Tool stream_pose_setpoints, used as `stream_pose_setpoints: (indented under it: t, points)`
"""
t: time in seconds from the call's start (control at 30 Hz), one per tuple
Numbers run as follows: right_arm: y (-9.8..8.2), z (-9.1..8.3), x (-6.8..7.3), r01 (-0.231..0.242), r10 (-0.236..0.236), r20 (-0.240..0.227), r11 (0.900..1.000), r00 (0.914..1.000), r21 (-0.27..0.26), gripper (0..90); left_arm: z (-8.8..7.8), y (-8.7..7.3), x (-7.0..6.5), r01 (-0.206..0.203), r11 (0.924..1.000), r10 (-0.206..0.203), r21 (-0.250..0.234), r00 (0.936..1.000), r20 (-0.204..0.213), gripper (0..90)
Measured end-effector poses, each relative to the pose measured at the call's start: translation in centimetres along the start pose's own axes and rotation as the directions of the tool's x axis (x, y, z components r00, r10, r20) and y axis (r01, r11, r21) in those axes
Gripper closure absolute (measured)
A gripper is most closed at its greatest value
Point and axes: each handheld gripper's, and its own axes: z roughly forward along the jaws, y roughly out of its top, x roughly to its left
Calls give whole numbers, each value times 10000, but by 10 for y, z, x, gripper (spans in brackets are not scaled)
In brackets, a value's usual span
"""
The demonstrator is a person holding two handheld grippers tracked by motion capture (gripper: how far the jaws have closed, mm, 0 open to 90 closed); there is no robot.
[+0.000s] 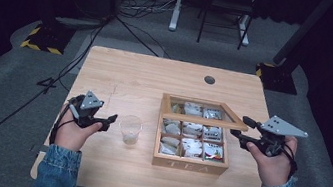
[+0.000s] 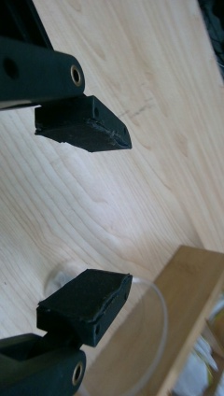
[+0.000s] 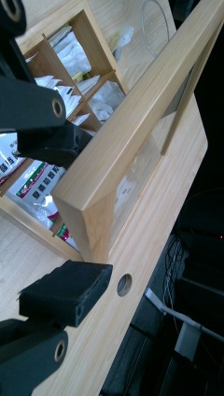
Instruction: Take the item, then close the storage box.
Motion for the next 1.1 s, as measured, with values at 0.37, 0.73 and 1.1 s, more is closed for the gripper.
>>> stream_pose_setpoints:
  t: [0.37, 0.73, 1.1]
  points:
    - [-2, -4, 0, -83, 89, -135, 9991, 9999, 426, 408, 17, -21, 13, 495, 9963, -469, 704, 9982, -375, 302]
    - [-3, -7, 1, -193, 204, -182, 9980, 9996, 608, 398, 29, -36, 22, 712, 9918, -635, 1063, 9952, -738, 297]
    - [-3, -8, 1, -294, 321, -256, 9946, 9992, 991, 396, 45, -43, 20, 483, 9812, -281, 1867, 9936, -1092, 262]
